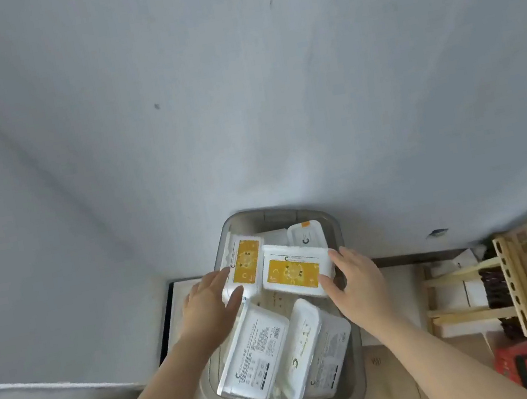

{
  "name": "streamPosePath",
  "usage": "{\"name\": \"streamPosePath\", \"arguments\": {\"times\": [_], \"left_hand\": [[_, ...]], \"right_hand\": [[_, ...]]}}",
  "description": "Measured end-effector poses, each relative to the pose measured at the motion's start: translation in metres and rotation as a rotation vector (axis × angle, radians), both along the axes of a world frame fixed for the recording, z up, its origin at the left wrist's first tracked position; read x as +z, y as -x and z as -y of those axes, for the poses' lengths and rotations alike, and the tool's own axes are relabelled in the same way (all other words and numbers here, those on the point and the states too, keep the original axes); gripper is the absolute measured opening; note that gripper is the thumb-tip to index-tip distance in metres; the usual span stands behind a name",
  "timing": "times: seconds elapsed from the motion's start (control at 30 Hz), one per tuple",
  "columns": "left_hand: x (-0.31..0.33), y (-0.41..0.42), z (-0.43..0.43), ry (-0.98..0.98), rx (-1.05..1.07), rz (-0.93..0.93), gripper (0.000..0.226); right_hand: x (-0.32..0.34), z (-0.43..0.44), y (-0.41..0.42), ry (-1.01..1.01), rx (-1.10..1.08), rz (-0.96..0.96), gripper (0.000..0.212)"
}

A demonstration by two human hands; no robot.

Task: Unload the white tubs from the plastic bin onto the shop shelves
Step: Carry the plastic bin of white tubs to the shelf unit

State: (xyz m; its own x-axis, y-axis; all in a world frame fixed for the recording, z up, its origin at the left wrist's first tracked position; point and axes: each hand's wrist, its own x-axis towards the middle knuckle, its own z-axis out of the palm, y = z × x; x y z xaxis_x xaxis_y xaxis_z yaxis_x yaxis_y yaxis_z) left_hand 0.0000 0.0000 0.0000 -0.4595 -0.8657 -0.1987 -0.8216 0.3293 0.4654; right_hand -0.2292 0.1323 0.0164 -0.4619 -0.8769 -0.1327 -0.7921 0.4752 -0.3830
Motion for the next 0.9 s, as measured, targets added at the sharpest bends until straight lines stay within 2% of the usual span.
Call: {"name": "streamPosePath", "arguments": {"times": [0.1,0.27,0.4,0.57,0.73,0.9], "left_hand": [[-0.03,0.004,0.011,-0.063,0.011,0.066,0.06],[-0.071,0.002,0.032,-0.135,0.012,0.181,0.067],[-0.102,-0.006,0.048,-0.209,0.003,0.245,0.068],[-0.127,-0.006,0.059,-0.336,-0.035,0.17,0.069],[-0.133,0.004,0.068,-0.357,-0.01,0.208,0.069],[-0.135,0.005,0.074,-0.36,-0.02,0.223,0.067]], "right_hand": [[-0.036,0.006,0.01,-0.002,-0.013,0.028,0.061],[-0.093,0.001,0.018,-0.182,-0.057,0.105,0.067],[-0.121,0.0,0.022,-0.238,-0.115,0.138,0.064],[-0.141,0.004,0.021,-0.194,-0.254,0.33,0.062],[-0.148,0.008,0.025,-0.13,-0.289,0.368,0.068],[-0.147,0.013,0.027,-0.203,-0.3,0.404,0.066]]}}
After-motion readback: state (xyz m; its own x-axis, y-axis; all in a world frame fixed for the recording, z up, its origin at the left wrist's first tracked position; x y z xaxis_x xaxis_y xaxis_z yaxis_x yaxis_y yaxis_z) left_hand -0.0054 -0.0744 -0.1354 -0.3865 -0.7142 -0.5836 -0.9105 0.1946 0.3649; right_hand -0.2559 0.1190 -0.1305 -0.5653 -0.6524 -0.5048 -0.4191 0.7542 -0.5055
